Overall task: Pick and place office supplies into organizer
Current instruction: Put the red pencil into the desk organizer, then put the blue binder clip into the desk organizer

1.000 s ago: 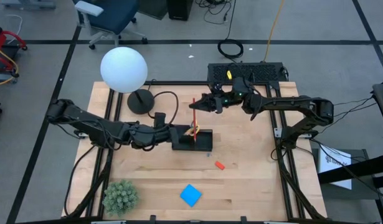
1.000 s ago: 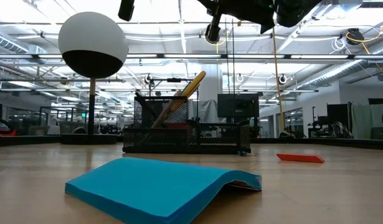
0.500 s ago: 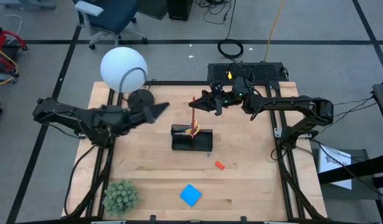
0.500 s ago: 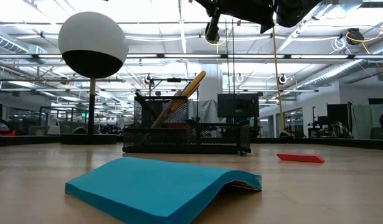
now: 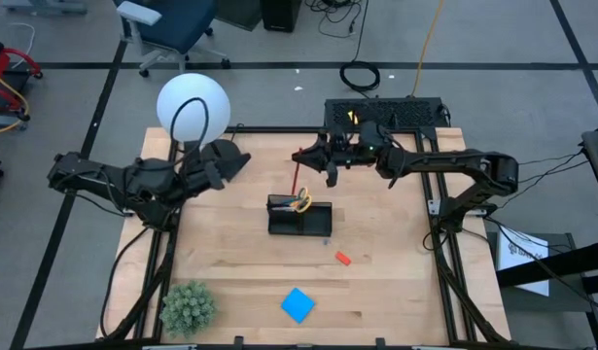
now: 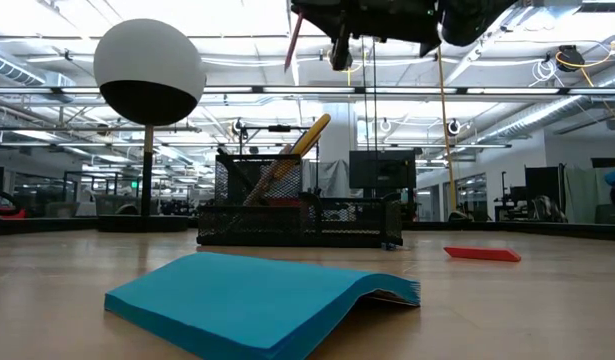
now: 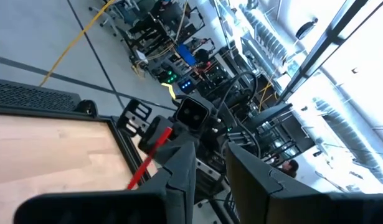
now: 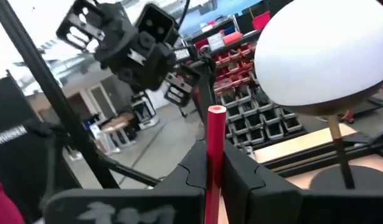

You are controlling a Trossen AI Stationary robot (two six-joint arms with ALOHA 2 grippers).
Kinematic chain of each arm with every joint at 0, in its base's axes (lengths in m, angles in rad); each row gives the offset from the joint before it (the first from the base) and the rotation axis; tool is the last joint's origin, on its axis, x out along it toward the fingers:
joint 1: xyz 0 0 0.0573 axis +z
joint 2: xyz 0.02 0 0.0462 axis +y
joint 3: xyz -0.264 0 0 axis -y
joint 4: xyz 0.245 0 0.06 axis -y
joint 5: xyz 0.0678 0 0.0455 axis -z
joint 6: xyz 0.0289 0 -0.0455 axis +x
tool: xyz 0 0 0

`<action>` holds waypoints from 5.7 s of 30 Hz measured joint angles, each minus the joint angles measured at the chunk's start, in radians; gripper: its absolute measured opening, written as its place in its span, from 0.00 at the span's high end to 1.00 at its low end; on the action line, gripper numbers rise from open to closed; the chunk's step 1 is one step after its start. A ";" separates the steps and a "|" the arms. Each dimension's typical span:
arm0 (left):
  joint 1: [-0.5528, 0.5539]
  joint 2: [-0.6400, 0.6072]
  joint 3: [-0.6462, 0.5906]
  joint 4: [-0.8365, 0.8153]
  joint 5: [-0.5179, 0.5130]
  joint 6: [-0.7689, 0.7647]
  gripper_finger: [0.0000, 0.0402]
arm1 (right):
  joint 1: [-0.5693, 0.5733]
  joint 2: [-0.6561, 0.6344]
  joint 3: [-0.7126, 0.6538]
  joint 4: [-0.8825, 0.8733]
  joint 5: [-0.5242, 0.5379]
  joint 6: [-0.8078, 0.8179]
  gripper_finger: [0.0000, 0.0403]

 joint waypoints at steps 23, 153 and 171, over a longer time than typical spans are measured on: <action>0.000 0.008 0.000 -0.052 0.011 -0.079 0.80 | 0.049 0.167 0.000 -0.008 -0.014 -0.250 0.97; 0.027 0.009 0.000 -0.242 0.035 -0.016 0.80 | 0.408 -0.151 -0.188 -0.974 0.173 -0.285 0.58; 0.025 0.009 0.000 -0.237 0.035 -0.026 0.80 | 0.419 0.011 -0.188 -0.836 0.226 -0.253 0.58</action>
